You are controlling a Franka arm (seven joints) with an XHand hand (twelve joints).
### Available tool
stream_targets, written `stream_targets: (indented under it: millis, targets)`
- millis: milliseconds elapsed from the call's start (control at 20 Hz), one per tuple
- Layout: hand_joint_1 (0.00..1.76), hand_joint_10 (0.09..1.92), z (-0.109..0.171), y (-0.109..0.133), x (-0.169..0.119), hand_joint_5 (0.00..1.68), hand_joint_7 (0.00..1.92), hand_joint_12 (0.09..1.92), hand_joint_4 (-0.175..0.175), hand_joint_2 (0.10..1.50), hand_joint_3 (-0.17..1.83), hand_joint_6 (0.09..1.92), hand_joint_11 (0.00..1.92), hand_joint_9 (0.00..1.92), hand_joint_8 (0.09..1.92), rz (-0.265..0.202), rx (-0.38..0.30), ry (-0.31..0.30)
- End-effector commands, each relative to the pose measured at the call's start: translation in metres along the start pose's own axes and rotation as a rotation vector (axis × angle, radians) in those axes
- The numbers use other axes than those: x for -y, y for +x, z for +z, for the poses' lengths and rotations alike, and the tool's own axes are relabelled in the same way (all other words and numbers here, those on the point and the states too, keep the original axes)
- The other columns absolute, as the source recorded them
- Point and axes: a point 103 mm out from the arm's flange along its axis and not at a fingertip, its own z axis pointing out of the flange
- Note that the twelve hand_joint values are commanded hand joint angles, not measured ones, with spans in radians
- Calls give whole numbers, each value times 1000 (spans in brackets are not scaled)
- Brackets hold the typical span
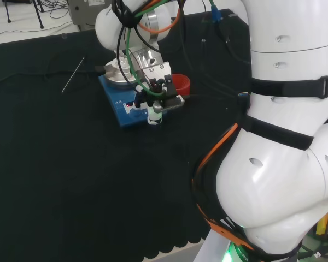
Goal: Turn on the heater.
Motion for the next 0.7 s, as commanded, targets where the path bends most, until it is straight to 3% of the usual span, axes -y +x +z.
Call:
stream_targets:
  millis: [50,700]
  targets:
    - [1488,1682,-26,-3,21,419,1765,1522,-56,625,1159,87,1777,1901,1813,-6,-10,-43]
    - [1483,1676,-48,-5,45,428,1763,1516,-57,625,1157,87,1779,1896,1809,18,-24,-107]
